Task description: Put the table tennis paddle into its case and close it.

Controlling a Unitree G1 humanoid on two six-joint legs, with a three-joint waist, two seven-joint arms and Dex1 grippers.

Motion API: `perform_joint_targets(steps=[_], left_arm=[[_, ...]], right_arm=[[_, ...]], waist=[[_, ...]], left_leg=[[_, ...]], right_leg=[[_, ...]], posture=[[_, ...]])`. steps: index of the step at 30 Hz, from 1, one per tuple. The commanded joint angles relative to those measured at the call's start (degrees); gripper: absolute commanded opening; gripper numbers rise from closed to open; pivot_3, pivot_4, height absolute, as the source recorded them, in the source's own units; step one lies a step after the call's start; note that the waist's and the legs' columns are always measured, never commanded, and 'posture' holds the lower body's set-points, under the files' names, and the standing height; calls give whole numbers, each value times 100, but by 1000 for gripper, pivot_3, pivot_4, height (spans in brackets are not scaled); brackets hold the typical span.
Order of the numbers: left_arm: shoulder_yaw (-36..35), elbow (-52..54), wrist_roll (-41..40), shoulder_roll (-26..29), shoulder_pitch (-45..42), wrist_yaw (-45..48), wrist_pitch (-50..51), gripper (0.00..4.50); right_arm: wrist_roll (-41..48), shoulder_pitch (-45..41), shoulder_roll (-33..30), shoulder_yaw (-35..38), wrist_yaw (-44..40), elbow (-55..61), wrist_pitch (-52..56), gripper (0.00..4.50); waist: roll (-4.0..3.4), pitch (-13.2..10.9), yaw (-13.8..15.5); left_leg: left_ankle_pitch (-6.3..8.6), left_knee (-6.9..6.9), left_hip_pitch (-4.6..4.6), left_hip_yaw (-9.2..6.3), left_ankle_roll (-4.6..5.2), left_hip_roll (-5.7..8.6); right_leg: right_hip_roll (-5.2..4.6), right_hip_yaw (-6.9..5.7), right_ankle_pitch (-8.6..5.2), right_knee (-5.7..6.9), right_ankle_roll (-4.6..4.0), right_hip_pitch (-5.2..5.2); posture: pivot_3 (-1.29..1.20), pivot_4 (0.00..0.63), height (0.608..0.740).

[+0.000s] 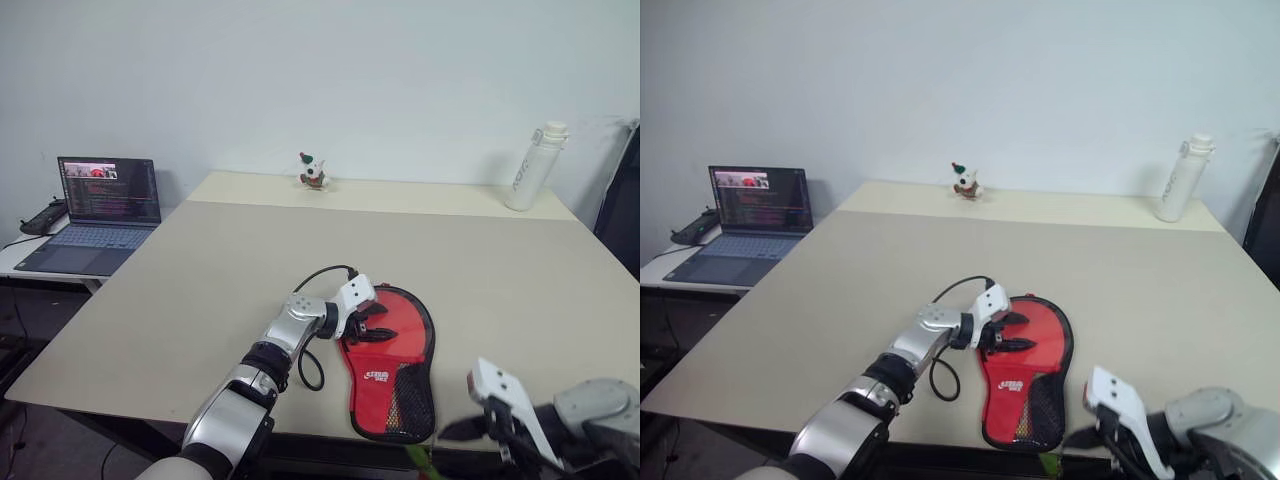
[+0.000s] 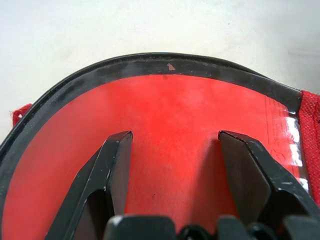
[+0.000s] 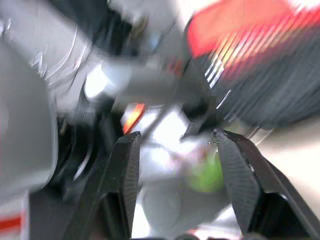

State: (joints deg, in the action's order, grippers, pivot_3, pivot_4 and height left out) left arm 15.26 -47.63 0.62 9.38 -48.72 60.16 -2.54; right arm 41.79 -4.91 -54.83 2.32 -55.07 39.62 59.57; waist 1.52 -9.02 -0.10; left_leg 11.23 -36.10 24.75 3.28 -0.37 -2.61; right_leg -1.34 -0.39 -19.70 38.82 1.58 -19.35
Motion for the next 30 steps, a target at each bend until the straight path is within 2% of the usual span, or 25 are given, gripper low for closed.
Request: perform_joint_targets(steps=[1, 3, 6, 11, 17, 20, 26, 30], left_arm=[[-167, 1087, -275, 373, 534, 301, 398, 2980], [-423, 2100, -634, 702, 893, 414, 736, 2980], [-836, 3374, -1059, 1225, 1387, 399, 1197, 2980], [-1730, 4845, -1688, 1986, 2195, -9, 2123, 2980], [-2449, 6103, -2121, 2238, 3277, -759, 2829, 2980], [-2591, 6581, -2223, 2201, 3664, -1118, 2996, 2980], [-2376, 6626, -2155, 2138, 3503, -1525, 3016, 2980], [-2299, 6262, -2120, 2215, 3267, -1441, 2849, 2980]], right_arm=[[-418, -705, 420, 121, 340, -848, -780, 2392], [-743, -1135, 811, 63, 421, -1487, -1455, 2392], [-1075, -1597, 1034, -161, 129, -2336, -2073, 2392], [-1622, -2341, 1303, -535, -372, -3960, -2984, 2392], [-2170, -3206, 1601, -634, -868, -5831, -4125, 2392], [-2447, -3524, 1611, -643, -1052, -6635, -4602, 2392], [-2908, -4208, 1390, -548, -1206, -8200, -5271, 2392], [-2981, -4268, 1309, -486, -1220, -8259, -5369, 2392]], waist=[[-2, -4, -40], [-9, -16, -95], [-15, -35, -135], [-20, -52, -142], [-23, -59, -144], [-21, -63, -105], [-22, -64, -87], [-26, -69, -82]], left_leg=[[-1, 3, 0, 2, -1, -1], [-2, 4, 0, 3, -4, -8], [-19, 8, 5, -2, -32, -10], [-19, 12, 7, 1, -31, -11], [-13, 10, 6, 2, -21, -7], [-13, 11, 7, -3, -21, -8], [-13, 10, 5, 0, -21, -3], [-14, 11, 5, 2, -22, -4]], right_leg=[[0, 0, 0, 0, -1, -2], [-5, 6, -1, 4, -5, -8], [-6, 5, -9, 15, -20, -21], [-11, 6, -11, 15, -24, -26], [-23, 3, -11, 17, -24, -24], [-26, -3, -11, 18, -25, -24], [-29, -2, -10, 19, -27, -20], [-28, -2, -10, 19, -27, -22]], posture=[[0, 150, 740], [0, 150, 740], [0, 150, 740], [0, 150, 740], [0, 150, 740], [0, 150, 740], [0, 150, 740], [0, 150, 740]])
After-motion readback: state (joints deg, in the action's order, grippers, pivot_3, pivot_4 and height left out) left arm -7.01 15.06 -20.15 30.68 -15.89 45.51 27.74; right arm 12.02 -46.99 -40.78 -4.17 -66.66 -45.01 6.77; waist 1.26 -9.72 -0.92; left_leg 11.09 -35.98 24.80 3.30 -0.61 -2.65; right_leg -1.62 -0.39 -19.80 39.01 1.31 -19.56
